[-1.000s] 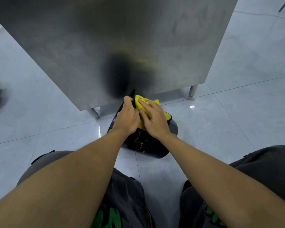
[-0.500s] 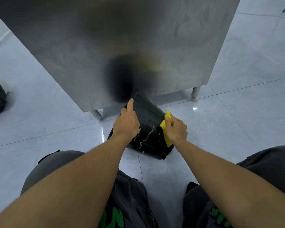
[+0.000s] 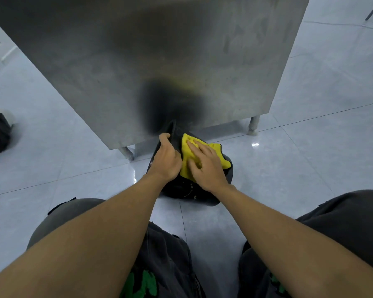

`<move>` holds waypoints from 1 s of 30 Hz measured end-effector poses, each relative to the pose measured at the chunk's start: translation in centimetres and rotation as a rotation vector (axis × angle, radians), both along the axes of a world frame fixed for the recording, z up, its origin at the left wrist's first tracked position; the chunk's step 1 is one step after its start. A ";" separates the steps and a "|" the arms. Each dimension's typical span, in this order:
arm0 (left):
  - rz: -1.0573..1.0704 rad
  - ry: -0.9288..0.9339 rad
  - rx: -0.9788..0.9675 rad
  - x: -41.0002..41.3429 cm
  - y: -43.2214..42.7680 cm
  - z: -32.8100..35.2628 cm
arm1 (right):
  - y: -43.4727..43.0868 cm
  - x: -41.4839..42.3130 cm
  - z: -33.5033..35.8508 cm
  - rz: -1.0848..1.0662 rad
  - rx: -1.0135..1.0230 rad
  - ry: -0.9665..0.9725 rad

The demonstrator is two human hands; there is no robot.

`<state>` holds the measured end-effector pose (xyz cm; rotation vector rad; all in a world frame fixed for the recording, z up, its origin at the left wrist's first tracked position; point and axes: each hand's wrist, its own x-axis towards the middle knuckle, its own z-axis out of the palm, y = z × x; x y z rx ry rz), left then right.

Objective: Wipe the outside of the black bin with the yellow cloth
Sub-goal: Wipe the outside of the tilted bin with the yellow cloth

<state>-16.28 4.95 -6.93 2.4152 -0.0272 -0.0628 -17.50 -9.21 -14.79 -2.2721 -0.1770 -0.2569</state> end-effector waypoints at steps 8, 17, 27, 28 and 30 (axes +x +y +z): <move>0.031 0.007 0.115 -1.1 0.1 -0.2 | -2.1 1.9 -1.8 -0.228 0.041 0.238; 0.104 0.058 -0.009 -0.1 -1.4 0.2 | -0.3 -3.0 -0.4 0.170 -0.100 -0.129; 0.119 0.092 -0.062 0.1 -1.1 0.4 | -0.6 1.8 -1.0 -0.101 0.005 0.107; 0.120 0.079 -0.078 0.1 -1.0 0.3 | -0.8 1.9 -1.2 -0.145 -0.005 0.146; 0.149 0.043 -0.125 0.0 -0.9 0.1 | -0.8 1.6 -1.1 -0.172 -0.040 0.154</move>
